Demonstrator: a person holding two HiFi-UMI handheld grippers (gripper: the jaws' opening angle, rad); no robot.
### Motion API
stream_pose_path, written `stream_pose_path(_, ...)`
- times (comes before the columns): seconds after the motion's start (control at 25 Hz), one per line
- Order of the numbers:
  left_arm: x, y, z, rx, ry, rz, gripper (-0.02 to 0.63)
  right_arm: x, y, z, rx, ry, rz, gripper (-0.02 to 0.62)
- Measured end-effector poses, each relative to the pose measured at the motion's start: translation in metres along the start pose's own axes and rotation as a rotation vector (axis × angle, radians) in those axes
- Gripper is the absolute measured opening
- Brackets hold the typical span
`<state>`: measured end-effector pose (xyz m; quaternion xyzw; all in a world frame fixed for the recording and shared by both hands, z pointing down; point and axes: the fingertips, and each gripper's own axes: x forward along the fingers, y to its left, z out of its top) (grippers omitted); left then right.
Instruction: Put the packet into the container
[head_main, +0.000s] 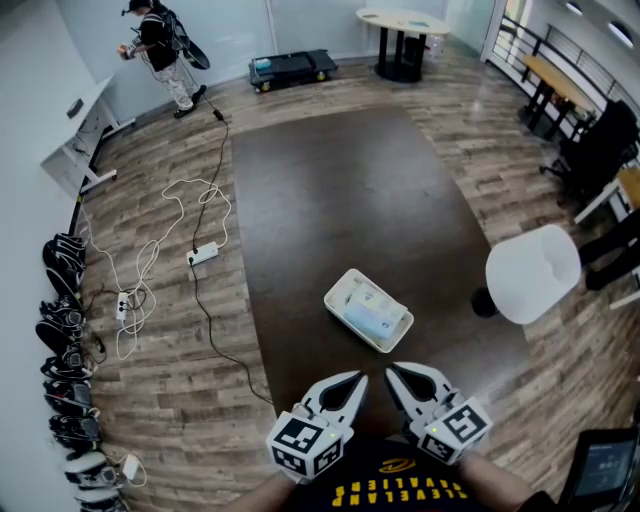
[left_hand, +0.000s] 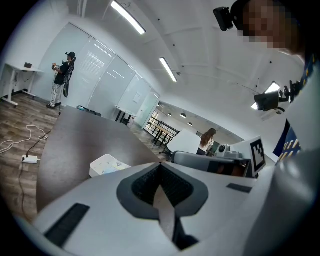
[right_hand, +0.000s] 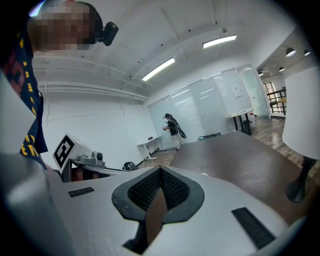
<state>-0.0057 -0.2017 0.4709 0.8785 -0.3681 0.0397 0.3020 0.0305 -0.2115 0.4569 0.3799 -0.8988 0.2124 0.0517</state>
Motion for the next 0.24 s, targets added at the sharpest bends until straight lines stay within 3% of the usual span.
stream_pose_path(0.24,0.0005,0.0027,-0.0008,-0.008,0.008,0.004,-0.002,0.0023,-0.0004,-0.0010,0.005,0.007,0.000,0.009)
